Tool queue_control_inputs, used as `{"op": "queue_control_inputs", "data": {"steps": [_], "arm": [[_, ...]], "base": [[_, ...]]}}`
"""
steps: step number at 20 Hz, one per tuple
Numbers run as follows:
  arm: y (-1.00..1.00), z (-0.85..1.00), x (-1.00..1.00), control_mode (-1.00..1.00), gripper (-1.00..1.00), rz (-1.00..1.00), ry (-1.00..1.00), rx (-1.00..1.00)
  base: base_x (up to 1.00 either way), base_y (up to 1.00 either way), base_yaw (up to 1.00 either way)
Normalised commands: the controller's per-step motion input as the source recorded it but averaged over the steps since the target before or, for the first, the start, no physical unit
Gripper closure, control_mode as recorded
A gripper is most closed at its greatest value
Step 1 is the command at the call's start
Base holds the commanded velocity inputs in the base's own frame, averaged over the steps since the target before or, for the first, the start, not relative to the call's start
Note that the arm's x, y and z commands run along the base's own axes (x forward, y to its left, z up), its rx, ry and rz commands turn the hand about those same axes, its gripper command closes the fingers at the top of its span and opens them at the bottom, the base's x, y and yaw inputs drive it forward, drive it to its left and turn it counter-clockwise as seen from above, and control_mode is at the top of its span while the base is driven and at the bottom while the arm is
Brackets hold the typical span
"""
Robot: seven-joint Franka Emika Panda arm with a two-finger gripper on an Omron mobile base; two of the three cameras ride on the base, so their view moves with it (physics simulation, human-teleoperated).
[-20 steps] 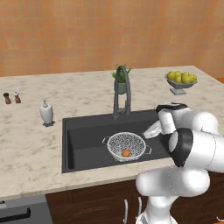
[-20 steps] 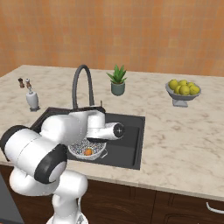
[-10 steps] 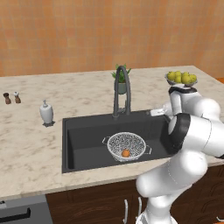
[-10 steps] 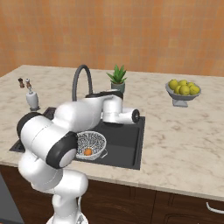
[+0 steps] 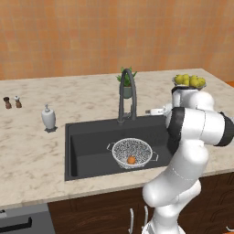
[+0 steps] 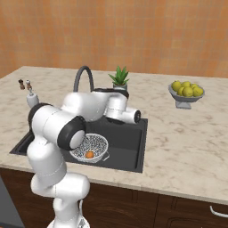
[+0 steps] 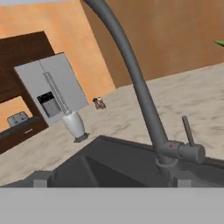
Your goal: Put the colander in the sink, put the tangerine in the colander, and turn on the sink faucet and pour water over the colander.
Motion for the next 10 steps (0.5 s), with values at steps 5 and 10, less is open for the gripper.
{"op": "queue_control_inputs", "data": {"steps": [5,10], "arm": [[0.26,-0.05,0.43,-1.0,-1.0,0.0,-0.15,0.0],[0.25,-0.1,0.35,-1.0,-1.0,0.0,-0.16,0.0]], "base": [[0.0,0.0,0.0],[0.0,0.0,0.0]]}}
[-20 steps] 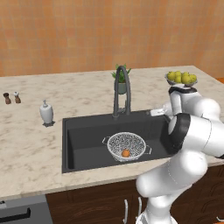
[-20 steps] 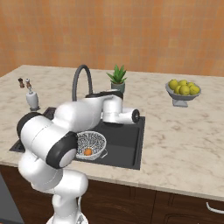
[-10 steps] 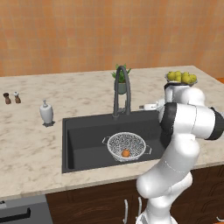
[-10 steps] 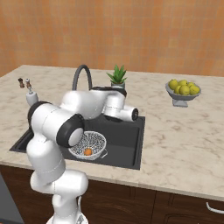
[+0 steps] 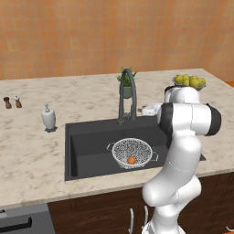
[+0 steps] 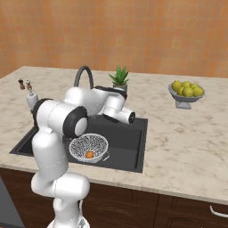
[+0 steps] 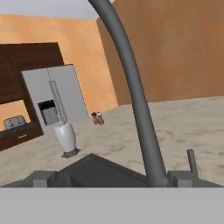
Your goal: Put the colander in the sink, put the tangerine in the colander, and turn on the sink faucet and pour water over the colander.
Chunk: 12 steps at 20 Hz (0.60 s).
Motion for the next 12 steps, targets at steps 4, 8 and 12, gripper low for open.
{"op": "queue_control_inputs", "data": {"steps": [4,8,12], "arm": [[0.06,-0.1,0.41,-1.0,-1.0,0.0,-0.13,0.0],[0.0,-0.17,0.41,-1.0,-1.0,0.0,-0.07,0.0],[0.0,-0.21,0.35,-1.0,-1.0,0.0,-0.02,0.0]], "base": [[0.0,0.0,0.0],[0.0,0.0,0.0],[0.0,0.0,0.0]]}}
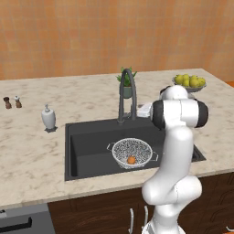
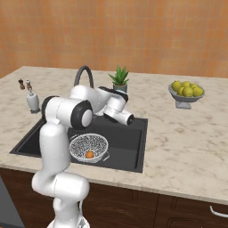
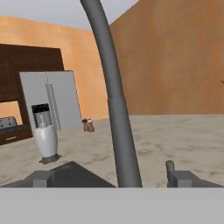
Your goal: Put the colander in the sink, put the tangerine in the colander, and turn on the sink faucet and pour water over the colander.
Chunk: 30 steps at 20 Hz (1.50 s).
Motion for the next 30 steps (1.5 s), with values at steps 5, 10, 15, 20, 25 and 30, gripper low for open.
{"op": "queue_control_inputs", "data": {"steps": [5,10,15,20,25,30], "arm": [[0.01,-0.18,0.42,-1.0,-1.0,0.0,0.0,0.0],[0.0,-0.18,0.38,-1.0,-1.0,0.0,0.0,0.0],[0.1,-0.2,0.25,-1.0,-1.0,-0.01,0.0,0.0],[0.12,-0.17,0.36,-1.0,-1.0,-0.04,0.0,0.0],[0.01,-0.17,0.41,-1.0,-1.0,-0.06,0.0,0.0],[0.0,-0.13,0.39,-1.0,1.0,-0.05,0.0,0.0]], "base": [[0.0,0.0,0.0],[0.0,0.0,0.0],[0.0,0.0,0.0],[0.0,0.0,0.0],[0.0,0.0,0.0],[0.0,0.0,0.0]]}}
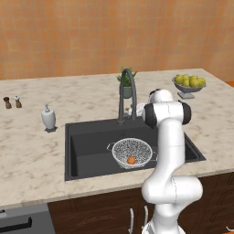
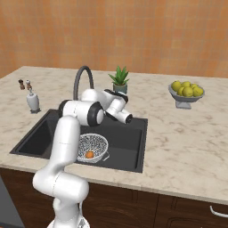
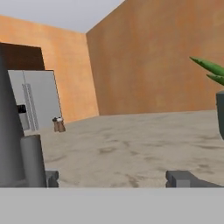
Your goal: Put the colander in the sink, put the tangerine in the colander, and turn on the sink faucet and pour water over the colander.
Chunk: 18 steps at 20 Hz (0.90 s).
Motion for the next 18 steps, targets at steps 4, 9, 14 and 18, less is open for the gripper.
{"op": "queue_control_inputs", "data": {"steps": [4,9,14,18], "arm": [[-0.16,-0.01,0.33,-1.0,1.0,-0.07,0.0,0.0],[-0.65,0.0,0.23,-1.0,1.0,-0.1,0.0,0.0],[-0.98,0.0,0.06,-1.0,1.0,-0.15,0.01,0.0],[-1.0,0.0,0.0,-1.0,1.0,-0.19,0.05,0.0]], "base": [[0.0,0.0,0.0],[0.0,0.0,0.0],[0.0,0.0,0.0],[0.0,0.0,0.0]]}}
